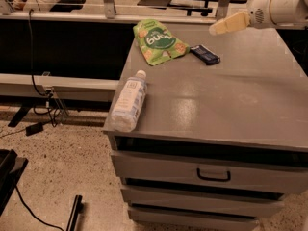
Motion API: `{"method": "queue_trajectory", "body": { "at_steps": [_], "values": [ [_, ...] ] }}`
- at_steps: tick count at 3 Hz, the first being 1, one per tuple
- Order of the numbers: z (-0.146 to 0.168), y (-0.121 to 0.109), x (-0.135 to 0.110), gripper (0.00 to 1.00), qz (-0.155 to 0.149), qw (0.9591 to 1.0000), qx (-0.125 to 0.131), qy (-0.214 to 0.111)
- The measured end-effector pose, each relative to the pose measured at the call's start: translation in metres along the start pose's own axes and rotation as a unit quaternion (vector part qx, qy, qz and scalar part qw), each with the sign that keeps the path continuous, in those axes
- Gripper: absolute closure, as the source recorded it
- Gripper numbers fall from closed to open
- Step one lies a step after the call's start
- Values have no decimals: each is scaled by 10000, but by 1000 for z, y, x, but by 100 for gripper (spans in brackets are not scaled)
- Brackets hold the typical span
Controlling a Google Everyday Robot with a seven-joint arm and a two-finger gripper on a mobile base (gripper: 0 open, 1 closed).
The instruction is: Move rxbar blueberry near blue plastic bottle
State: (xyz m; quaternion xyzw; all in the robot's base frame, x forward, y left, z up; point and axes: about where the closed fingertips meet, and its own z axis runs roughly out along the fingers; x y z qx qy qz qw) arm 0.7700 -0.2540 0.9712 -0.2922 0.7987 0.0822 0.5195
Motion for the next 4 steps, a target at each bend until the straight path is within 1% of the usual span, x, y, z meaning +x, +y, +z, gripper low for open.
{"method": "queue_trajectory", "body": {
  "at_steps": [1, 2, 3, 4],
  "values": [
    [22, -7, 29, 0, 156, 9995, 254, 55],
    [36, -2, 51, 0, 286, 9987, 412, 137],
    [46, 4, 68, 0, 283, 9982, 497, 177],
    [54, 6, 83, 0, 218, 9982, 493, 263]
  ]
}}
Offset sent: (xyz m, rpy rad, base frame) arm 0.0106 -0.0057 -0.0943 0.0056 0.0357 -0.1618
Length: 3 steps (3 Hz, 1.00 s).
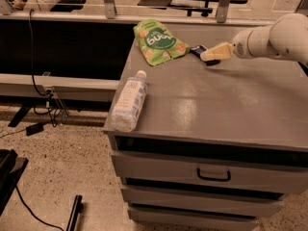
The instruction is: Move rxbar blueberry near blue plastic bottle
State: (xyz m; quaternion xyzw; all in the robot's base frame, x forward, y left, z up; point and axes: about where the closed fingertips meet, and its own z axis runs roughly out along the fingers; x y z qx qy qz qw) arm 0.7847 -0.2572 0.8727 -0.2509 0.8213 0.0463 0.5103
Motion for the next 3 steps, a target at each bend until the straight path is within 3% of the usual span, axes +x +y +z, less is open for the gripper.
{"method": "queue_trajectory", "body": {
  "at_steps": [2, 3],
  "values": [
    [20, 5, 29, 0, -66, 9994, 26, 331],
    [22, 7, 29, 18, -65, 9994, 6, 333]
  ]
}}
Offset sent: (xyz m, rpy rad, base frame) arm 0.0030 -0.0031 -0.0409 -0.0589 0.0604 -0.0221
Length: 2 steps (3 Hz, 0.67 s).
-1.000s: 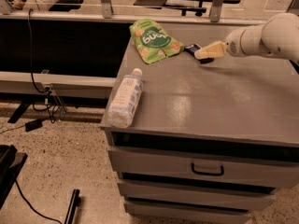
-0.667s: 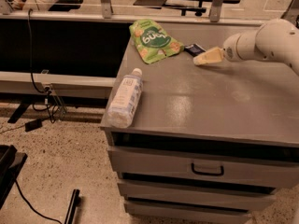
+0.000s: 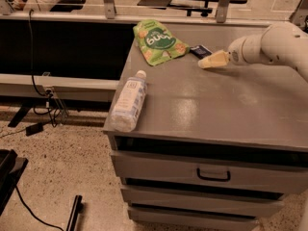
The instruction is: Move rxbar blueberry near blue plastic bottle
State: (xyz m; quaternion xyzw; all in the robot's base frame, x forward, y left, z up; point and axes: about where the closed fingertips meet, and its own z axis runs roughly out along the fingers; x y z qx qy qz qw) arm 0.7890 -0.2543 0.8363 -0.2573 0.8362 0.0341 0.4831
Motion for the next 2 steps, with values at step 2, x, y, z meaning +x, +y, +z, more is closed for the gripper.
{"method": "queue_trajectory", "body": {
  "at_steps": [2],
  "values": [
    [1, 1, -1, 64, -1, 10000, -13, 5]
  ]
}}
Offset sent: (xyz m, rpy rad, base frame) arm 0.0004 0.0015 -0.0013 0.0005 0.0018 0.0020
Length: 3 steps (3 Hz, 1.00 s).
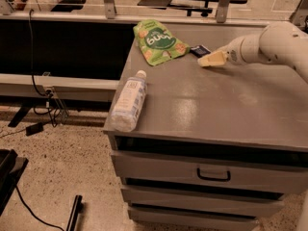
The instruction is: Move rxbar blueberry near blue plastic bottle
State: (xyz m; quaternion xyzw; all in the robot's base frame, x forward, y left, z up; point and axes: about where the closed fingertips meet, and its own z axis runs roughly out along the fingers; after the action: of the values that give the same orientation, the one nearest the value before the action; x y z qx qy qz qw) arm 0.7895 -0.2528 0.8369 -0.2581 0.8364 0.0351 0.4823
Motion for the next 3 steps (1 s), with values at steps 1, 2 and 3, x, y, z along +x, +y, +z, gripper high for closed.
{"method": "queue_trajectory", "body": {
  "at_steps": [1, 2, 3],
  "values": [
    [-1, 0, -1, 87, 0, 10000, 0, 0],
    [-1, 0, -2, 100, 0, 10000, -2, 1],
    [-1, 0, -2, 100, 0, 10000, -2, 1]
  ]
}}
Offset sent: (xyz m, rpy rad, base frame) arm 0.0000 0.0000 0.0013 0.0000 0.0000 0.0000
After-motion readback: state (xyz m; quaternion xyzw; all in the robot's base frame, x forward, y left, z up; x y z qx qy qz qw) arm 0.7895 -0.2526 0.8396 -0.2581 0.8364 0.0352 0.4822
